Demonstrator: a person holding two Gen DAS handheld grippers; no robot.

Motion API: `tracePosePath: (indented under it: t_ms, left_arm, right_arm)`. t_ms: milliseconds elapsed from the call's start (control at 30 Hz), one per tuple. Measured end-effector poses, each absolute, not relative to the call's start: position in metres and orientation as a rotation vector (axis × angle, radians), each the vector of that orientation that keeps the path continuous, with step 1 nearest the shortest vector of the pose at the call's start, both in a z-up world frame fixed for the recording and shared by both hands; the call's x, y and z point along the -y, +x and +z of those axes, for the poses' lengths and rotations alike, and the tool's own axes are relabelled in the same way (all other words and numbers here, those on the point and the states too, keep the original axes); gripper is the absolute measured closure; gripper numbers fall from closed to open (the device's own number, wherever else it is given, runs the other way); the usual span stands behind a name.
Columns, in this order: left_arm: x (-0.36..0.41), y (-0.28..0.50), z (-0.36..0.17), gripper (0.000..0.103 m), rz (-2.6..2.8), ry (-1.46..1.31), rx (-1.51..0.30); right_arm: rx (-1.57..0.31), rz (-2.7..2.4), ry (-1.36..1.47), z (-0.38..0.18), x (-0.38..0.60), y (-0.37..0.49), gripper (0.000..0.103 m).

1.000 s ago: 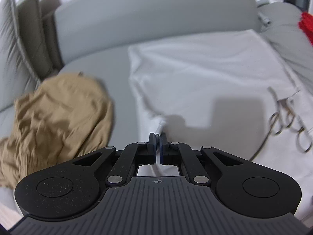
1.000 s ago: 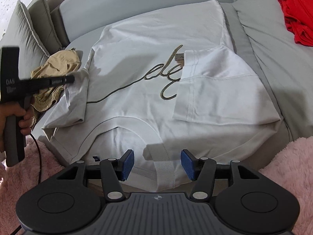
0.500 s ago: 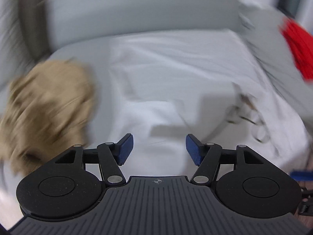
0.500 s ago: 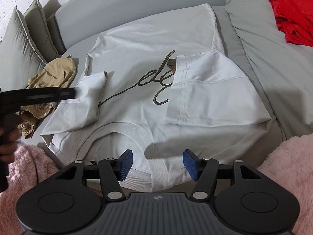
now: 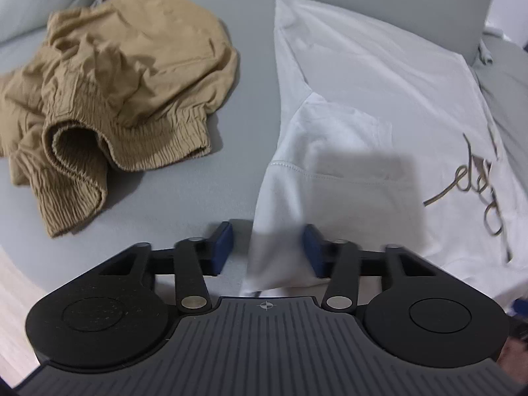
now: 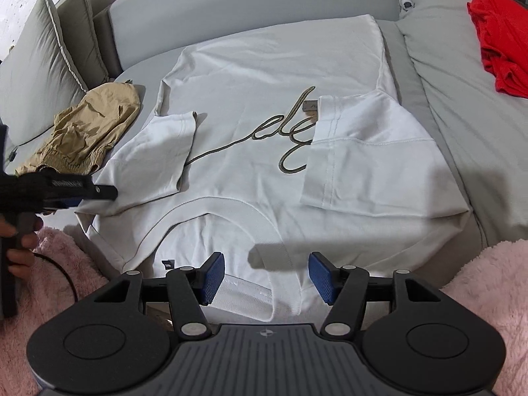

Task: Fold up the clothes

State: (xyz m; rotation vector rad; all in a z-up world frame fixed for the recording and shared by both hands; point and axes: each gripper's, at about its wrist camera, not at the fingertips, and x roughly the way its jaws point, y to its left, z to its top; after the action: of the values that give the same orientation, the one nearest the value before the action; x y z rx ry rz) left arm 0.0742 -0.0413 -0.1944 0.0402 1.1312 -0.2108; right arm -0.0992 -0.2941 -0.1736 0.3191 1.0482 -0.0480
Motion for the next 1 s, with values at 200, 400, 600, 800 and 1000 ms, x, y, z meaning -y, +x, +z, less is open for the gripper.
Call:
tracePosePath:
  t_ms: [200,400,600,800,1000]
  left_arm:
    - [0.037,0.071,-0.187,0.102,-0.219,0.088,-1.145]
    - [0.044,0.070,-0.193,0.091,-0.176,0.160,-1.150]
    - [0.036,0.055,-0.178,0.056,-0.149,0.128,-1.125]
    - [0.037,0.032,-0.153,0.048,-0.143,0.095,-1.066]
    - [0.065,0.013,-0.142,0.043,-0.220,0.144,-1.021]
  right_arm:
    - [-1.058,-0.062,0.334,-0.177,0.299,-0.100,0.044]
    - [-1.073,-0.043,0.320,-0.179,0.296,-0.100,0.044]
    - [-1.056,-0.047,0.361,-0.175,0.305,-0.105,0.040]
    - [-1.040,-0.051,0.379,-0.171,0.310,-0.104,0.040]
    - [-1.012,-0.057,0.371,-0.165,0.315,-0.105,0.046]
